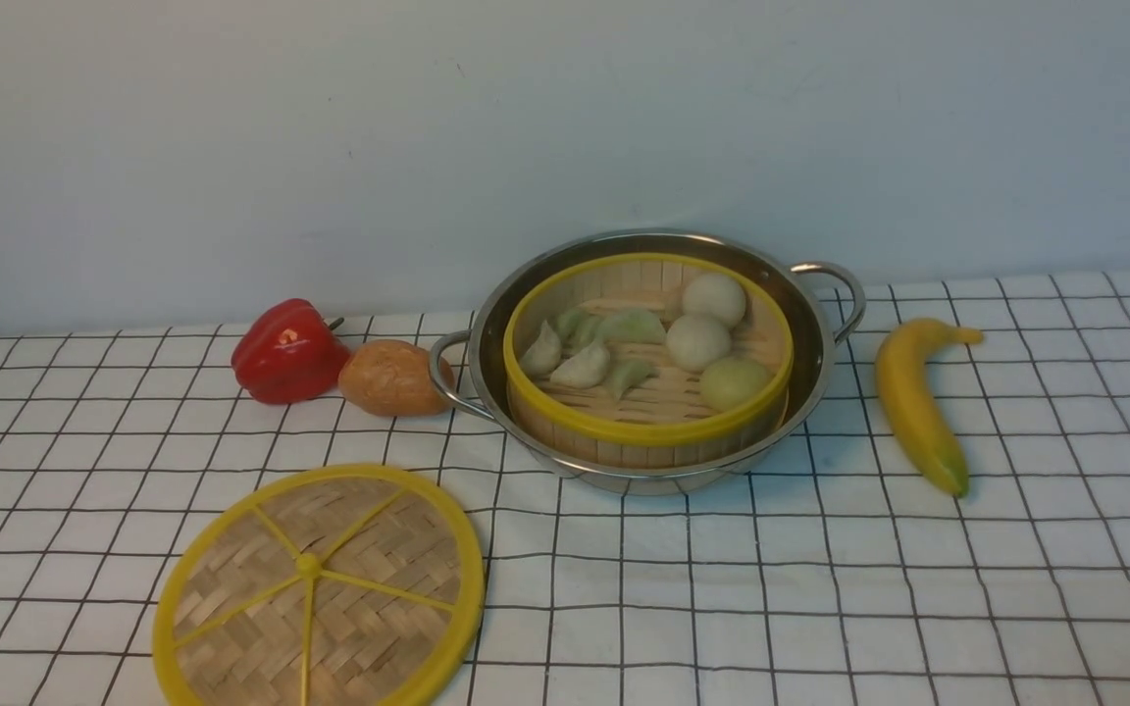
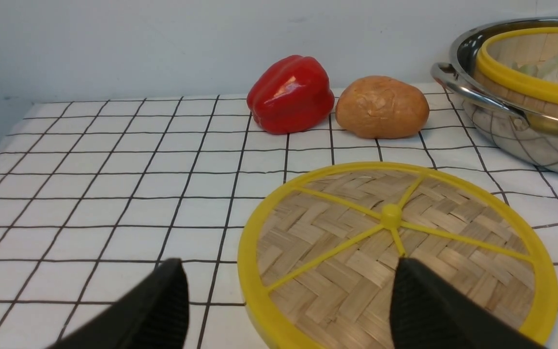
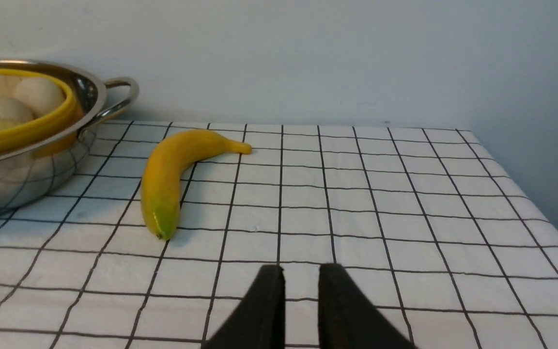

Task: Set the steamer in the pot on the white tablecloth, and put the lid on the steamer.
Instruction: 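Grasp the bamboo steamer lid lying on the table by its centre knob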

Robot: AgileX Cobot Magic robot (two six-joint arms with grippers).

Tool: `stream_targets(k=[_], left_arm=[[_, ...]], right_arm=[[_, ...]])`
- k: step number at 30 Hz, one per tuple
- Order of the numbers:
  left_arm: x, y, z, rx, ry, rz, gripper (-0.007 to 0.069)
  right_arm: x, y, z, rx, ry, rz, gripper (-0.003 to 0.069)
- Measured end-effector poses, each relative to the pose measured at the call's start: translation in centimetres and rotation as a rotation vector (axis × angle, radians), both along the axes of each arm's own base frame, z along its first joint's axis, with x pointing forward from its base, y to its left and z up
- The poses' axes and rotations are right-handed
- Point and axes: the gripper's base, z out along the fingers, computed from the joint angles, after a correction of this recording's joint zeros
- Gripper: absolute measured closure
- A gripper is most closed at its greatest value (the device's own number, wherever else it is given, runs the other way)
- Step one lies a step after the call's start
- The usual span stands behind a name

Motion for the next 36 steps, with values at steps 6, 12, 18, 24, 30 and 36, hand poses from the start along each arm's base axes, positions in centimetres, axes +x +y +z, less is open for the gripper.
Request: stream_targets(k=[6,12,18,24,30,36], left_arm=[[0.0,0.0,0.0,0.0,0.0,0.0,0.0109],[0.0,0.0,0.0,0.0,0.0,0.0,0.0109],[0.0,0.0,0.0,0.0,0.0,0.0,0.0109],[0.0,0.0,0.0,0.01,-0.005,-0.002,0.0109],[0.3,-0.1,2.0,-0.132,-0.23,0.005,0.0109],[0.2,0.1,3.6,-0.397,-0.407,0.038,0.0109]], right_arm=[[0.0,0.1,-0.1,-0.032,0.011,0.016,0.0502],[0.0,0.1,-0.1,-0.021,0.01,0.016,0.0485],[0.0,0.1,-0.1,-0.021,0.01,0.016,0.0461],[0.0,0.1,-0.1,-0.022,0.009,0.016,0.0442],[0.0,0.1,-0.1,-0.022,0.009,0.016,0.0424],[0.0,0.1,-0.1,-0.022,0.009,0.016,0.042]])
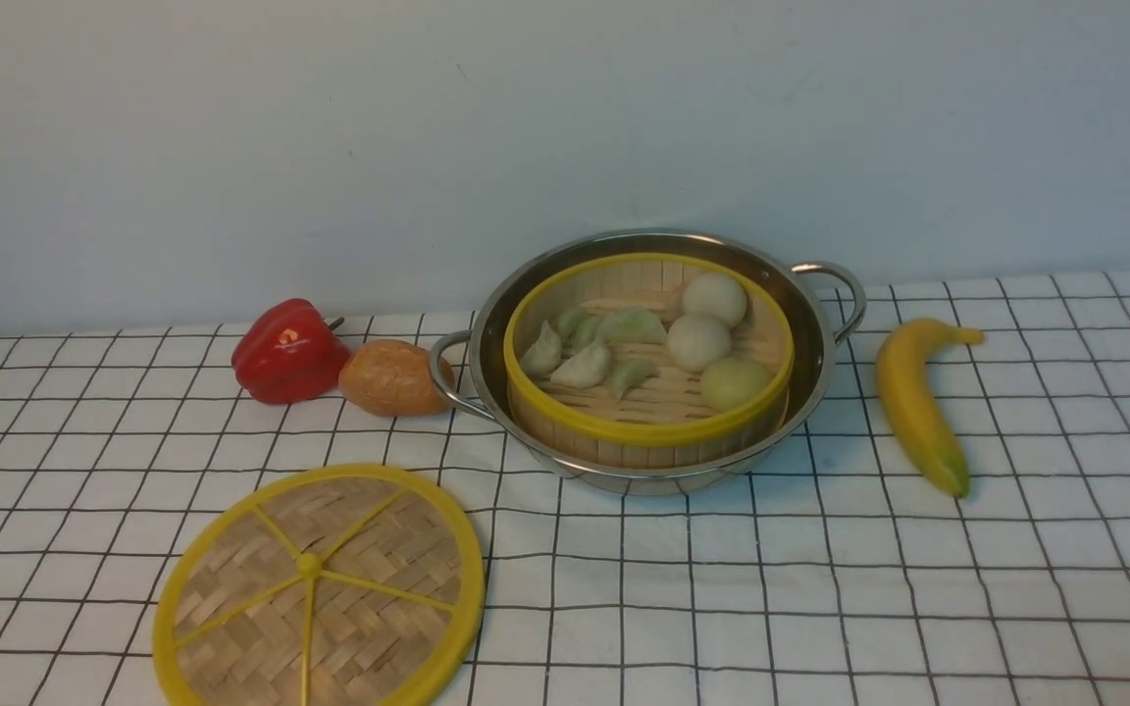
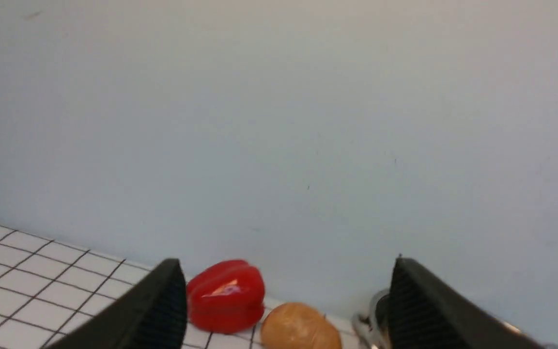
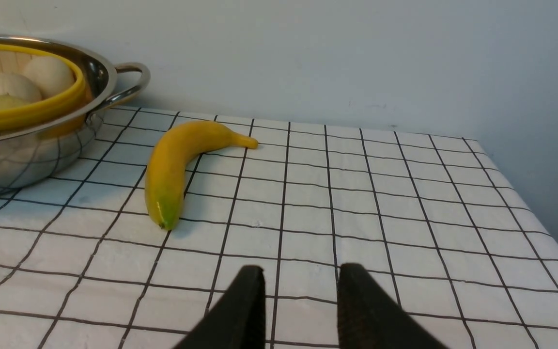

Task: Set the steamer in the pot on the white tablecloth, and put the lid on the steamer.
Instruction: 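Grasp the bamboo steamer lid lying on the table by its centre knob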

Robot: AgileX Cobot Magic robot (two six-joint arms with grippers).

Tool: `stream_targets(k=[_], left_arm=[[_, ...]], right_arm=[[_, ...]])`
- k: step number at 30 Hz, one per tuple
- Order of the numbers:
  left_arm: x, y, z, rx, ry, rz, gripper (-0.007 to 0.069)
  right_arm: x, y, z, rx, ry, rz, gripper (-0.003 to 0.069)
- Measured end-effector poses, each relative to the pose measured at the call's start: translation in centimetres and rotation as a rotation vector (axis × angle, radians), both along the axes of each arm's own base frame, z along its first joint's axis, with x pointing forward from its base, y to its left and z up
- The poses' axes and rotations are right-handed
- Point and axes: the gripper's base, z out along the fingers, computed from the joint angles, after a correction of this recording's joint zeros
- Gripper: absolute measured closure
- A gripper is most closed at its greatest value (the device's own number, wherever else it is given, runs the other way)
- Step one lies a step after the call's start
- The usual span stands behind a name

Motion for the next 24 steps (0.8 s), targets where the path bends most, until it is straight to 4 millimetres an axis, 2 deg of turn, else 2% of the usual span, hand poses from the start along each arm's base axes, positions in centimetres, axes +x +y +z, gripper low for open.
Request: stream_targets(k=[5,12,20,22,24], left_arm=[[-0.1,0.2,0.5,-0.197,-0.066,-0.013,0.0109],[-0.1,0.3,0.7,-0.234,-0.088,-0.015,0.0109],[0.1,-0.4,-1.3,-0.282,0.153,-0.067,0.0109],[0.0,-0.6,-1.4,-0.282,0.193,-0.078,0.0109],[-0.2,-0.8,-0.5,-0.274,0.232,-0.1,0.0109]], right_arm=[[0.0,0.0,0.0,0.0,0.0,0.0,0.0419],[0.0,0.0,0.0,0.0,0.0,0.0,0.0419],[0.0,0.0,0.0,0.0,-0.001,0.0,0.0419],[0.0,0.0,0.0,0.0,-0.001,0.0,0.0419],[0.0,0.0,0.0,0.0,-0.001,0.0,0.0419]])
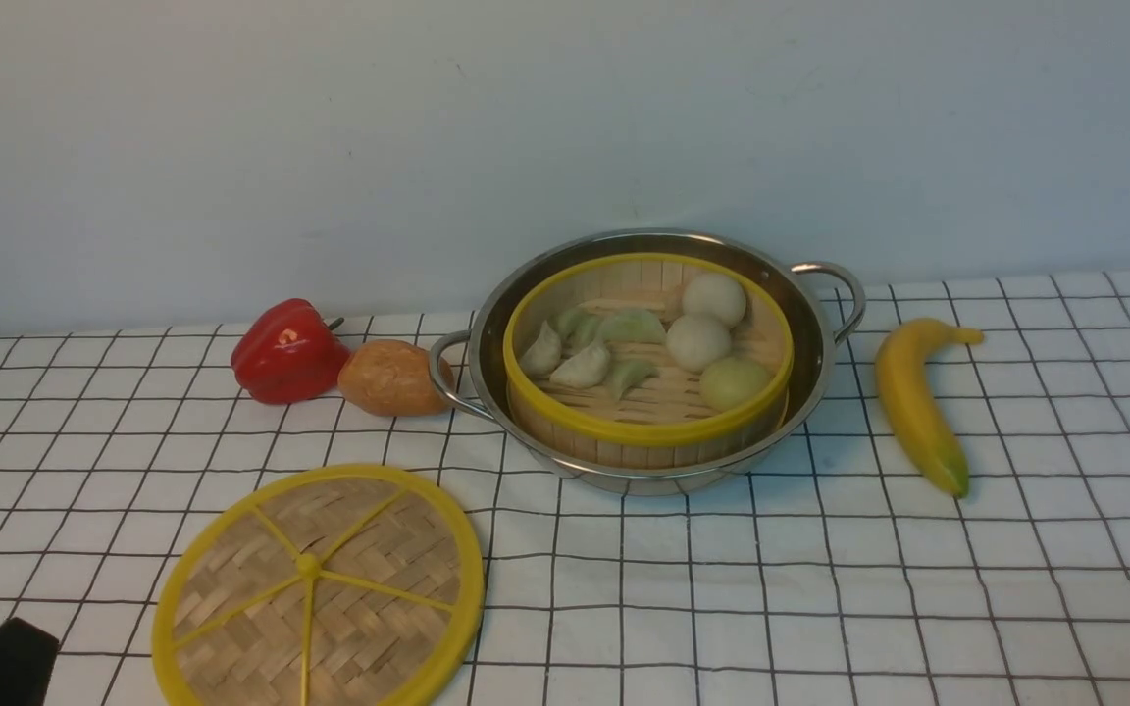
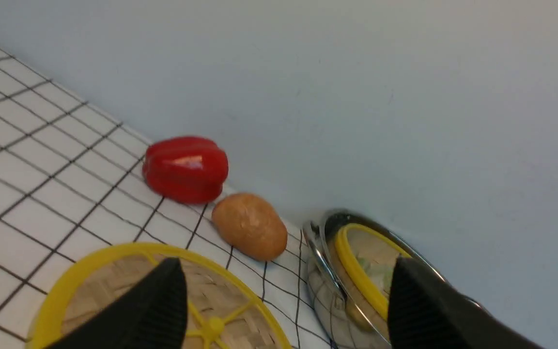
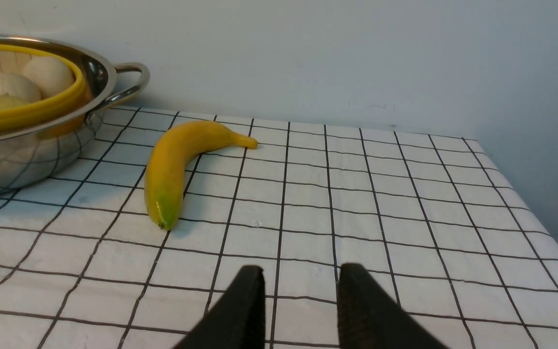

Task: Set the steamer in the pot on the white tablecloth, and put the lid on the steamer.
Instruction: 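Grasp the bamboo steamer lid lying on the table by its centre knob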

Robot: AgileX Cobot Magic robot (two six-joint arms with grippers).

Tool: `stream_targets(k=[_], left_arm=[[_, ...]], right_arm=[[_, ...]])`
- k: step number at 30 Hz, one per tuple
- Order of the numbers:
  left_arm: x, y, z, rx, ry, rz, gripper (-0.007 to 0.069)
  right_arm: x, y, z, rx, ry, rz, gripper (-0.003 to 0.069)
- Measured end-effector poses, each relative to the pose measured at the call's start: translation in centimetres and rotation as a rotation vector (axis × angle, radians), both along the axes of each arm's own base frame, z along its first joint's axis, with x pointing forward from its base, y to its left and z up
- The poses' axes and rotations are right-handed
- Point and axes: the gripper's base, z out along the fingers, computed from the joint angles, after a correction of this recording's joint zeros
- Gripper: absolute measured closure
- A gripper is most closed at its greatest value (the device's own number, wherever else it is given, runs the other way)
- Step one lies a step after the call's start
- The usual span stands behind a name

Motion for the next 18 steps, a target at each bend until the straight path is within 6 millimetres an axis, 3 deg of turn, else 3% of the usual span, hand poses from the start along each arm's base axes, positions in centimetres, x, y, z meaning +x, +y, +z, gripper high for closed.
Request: stream_targets(k=[7,10,11,12,13,18], left_arm=[[0.1,-0.5,3.4,0.048,0.097,-0.063,0.0109],[0.2,-0.8,4.9,0.124,0.17,-0.115,0.0109],[0.4,-1.0,6.3,0.194,0.223,-0.159,0.0109],[0.3,-1.1,6.2,0.204,0.233,-0.165,0.0109],[0.7,-1.2,7.5,0.303,0.326,-0.226,0.0109],[3.3,-1.1,9.3,0.481,0.598,-0.353,0.0113]], right_arm=[[0.0,0.0,0.0,0.0,0.0,0.0,0.0419],[0.0,0.0,0.0,0.0,0.0,0.0,0.0419],[0.0,0.0,0.0,0.0,0.0,0.0,0.0419],[0.0,0.0,0.0,0.0,0.0,0.0,0.0419],[0.0,0.0,0.0,0.0,0.0,0.0,0.0419],[0.0,0.0,0.0,0.0,0.0,0.0,0.0419]])
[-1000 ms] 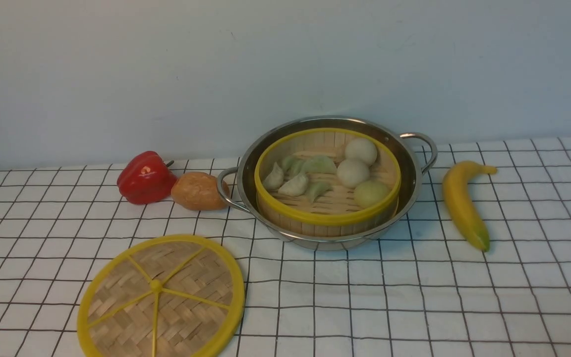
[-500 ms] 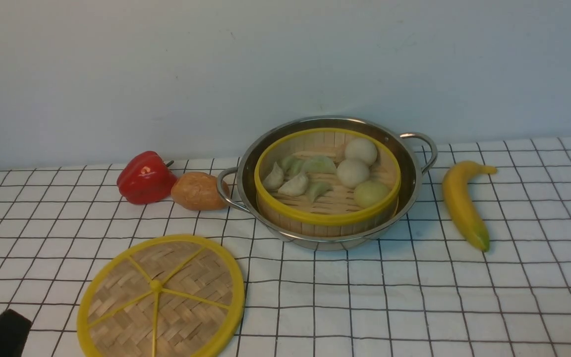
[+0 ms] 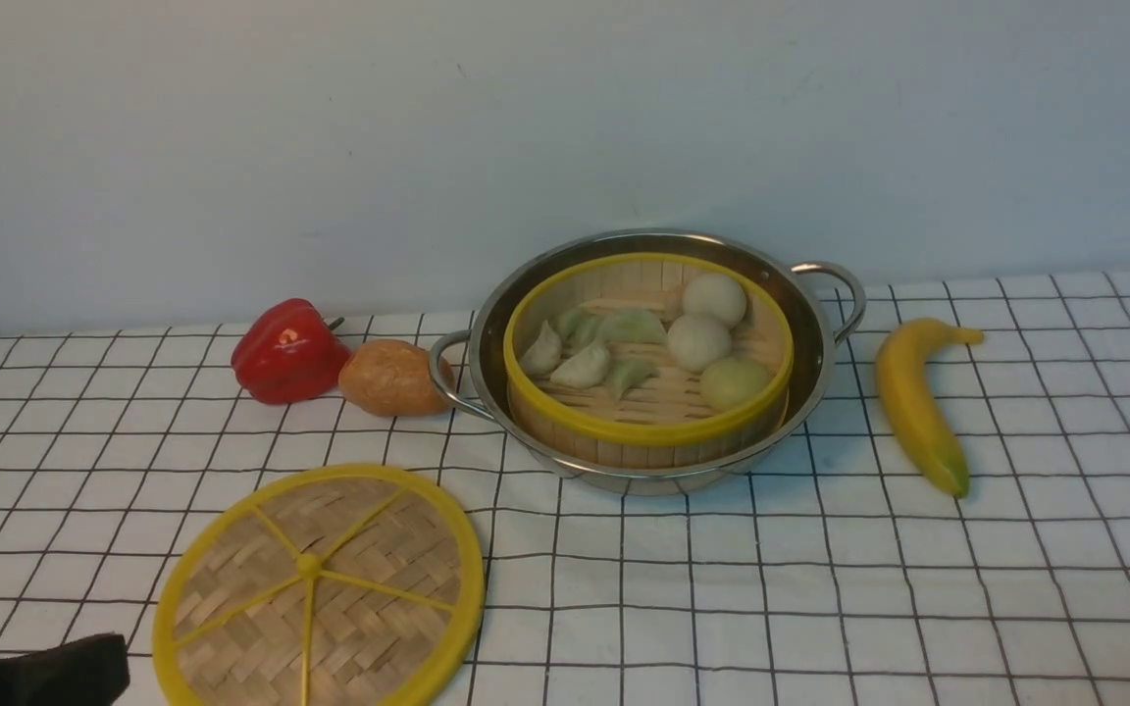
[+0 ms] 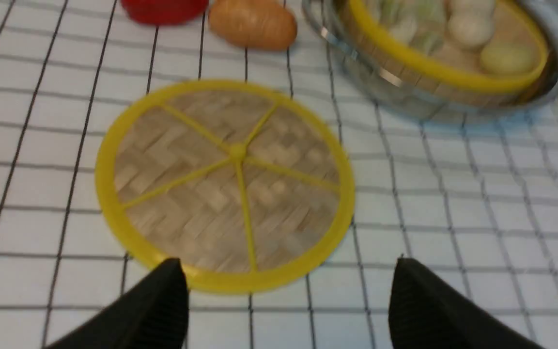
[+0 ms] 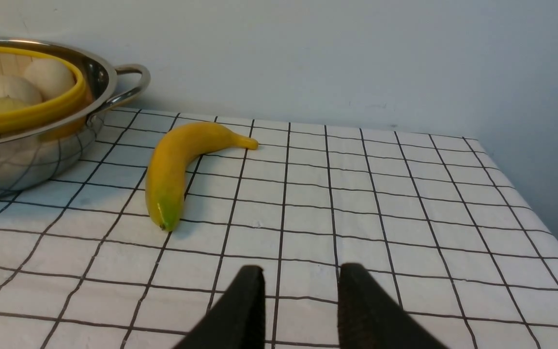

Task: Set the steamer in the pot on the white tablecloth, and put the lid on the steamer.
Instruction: 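Grasp the bamboo steamer lid lying on the table by its centre knob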

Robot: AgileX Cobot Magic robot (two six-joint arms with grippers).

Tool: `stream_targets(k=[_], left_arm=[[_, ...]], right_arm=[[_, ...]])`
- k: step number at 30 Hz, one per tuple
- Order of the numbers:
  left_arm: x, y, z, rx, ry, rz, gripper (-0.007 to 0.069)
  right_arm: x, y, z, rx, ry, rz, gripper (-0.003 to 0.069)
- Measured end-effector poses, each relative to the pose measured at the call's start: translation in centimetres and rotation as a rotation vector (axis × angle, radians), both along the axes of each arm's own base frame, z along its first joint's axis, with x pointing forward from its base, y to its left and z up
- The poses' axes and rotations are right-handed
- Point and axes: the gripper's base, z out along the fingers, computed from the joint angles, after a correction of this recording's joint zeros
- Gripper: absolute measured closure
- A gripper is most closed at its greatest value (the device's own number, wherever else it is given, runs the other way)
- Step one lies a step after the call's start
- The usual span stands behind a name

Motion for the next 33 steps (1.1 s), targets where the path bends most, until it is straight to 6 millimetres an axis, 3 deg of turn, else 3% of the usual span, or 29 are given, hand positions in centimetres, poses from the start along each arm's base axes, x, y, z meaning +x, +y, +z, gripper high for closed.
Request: stream_targets(k=[3,6,7,9,13,18,25,33], left_arm=[[2.9,0.2,0.1,0.096,0.174,-0.083,0.0145],[4.7,0.2,-0.1,0.124,0.223,-0.122,0.0169],[7.2,0.2,-0.6,0.146,0.256,-0.157,0.0201],[8.5,0.2,-0.9,0.157,0.266,-0.172,0.0214],[13.6,0.2,-3.2,0.193,0.359,-0.254,0.0231],[17.8,-0.1,-6.5,0.185,0.448,-0.357,0.0197],[21.1,-0.4,-9.3,0.164,0.432,-0.392,0.0161],[22.5,-0.5,-12.3,0.155,0.469,-0.417,0.0201]], right_arm=[[0.0,0.0,0.0,0.01,-0.001,-0.002,0.0419],[0.0,0.0,0.0,0.013,-0.001,-0.003,0.0419],[0.0,0.0,0.0,0.014,-0.001,-0.003,0.0419],[0.0,0.0,0.0,0.014,-0.001,-0.003,0.0419],[0.0,0.0,0.0,0.014,-0.001,-0.003,0.0419],[0.0,0.0,0.0,0.014,-0.001,-0.003,0.0419],[0.0,0.0,0.0,0.014,-0.002,-0.003,0.0419],[0.0,0.0,0.0,0.014,-0.002,-0.003,0.0419]])
